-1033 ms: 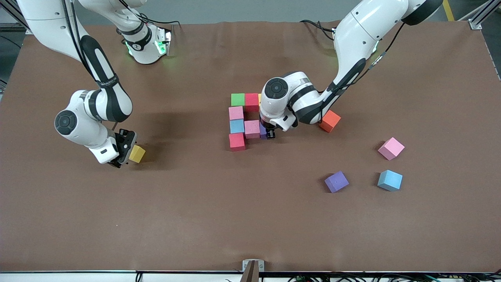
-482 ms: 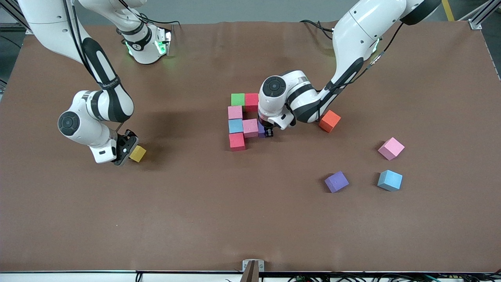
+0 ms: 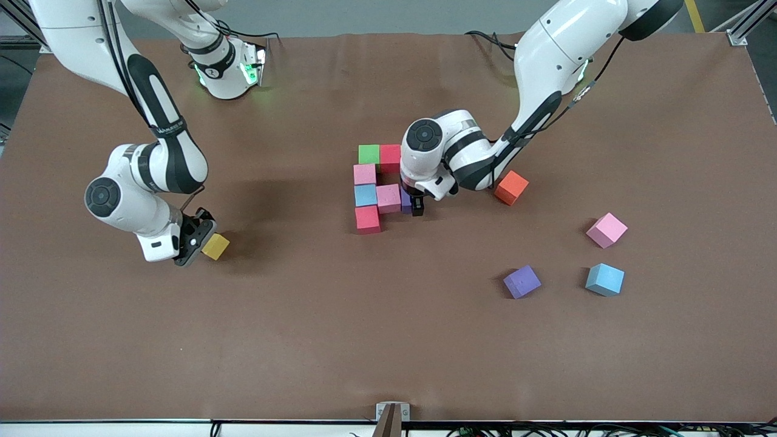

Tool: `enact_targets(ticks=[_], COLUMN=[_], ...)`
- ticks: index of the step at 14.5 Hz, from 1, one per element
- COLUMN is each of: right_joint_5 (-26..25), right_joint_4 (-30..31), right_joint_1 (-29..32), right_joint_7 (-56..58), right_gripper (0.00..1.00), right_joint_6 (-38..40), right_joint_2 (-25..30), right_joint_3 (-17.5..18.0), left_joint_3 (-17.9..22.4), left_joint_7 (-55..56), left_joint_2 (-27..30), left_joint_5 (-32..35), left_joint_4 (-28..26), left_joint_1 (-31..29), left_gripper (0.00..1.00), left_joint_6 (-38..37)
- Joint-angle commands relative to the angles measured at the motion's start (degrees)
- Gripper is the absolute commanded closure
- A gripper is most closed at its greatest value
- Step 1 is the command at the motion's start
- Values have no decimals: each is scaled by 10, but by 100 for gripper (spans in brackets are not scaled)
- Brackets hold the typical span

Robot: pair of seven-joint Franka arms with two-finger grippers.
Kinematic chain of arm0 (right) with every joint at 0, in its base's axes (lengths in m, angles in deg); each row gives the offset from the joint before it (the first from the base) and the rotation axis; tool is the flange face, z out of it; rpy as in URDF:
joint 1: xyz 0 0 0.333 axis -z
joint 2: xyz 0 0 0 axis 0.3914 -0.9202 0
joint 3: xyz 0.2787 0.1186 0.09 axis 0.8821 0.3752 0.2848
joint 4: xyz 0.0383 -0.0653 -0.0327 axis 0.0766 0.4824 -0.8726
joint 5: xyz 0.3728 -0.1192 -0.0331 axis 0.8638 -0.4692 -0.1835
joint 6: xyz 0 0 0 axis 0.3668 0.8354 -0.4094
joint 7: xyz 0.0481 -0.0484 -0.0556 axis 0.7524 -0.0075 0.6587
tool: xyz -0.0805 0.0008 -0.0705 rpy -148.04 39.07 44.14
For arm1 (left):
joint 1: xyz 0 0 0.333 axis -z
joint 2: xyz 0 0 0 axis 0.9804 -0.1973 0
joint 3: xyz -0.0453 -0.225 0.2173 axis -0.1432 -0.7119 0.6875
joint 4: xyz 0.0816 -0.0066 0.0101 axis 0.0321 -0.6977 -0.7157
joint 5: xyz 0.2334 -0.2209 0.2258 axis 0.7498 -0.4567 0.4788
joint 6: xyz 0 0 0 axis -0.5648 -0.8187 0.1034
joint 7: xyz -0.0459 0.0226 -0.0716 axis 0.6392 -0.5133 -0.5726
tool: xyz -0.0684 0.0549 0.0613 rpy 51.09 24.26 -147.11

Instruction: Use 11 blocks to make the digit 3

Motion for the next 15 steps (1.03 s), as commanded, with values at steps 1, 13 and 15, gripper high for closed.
enact_targets(ticks=[1, 13, 15], right_joint_5=[8, 48, 49], right_joint_4=[-95, -274, -302], right_joint_1=[-33, -198, -222], right_joint_7=[-109, -667, -740], right_gripper=[72, 72, 72], right_joint_6=[72, 91, 91], right_joint_2=[-37, -153, -173], right_joint_3=[-1, 1, 1], left_joint_3=[-1, -132, -138], left_joint_7=[78, -34, -85], left_joint_2=[17, 122, 122], left_joint_5=[23, 15, 15], left_joint_4=[-5, 50, 68], left_joint_1=[-1, -145, -177], left_gripper=[0, 0, 0], left_joint_6=[7, -201, -228])
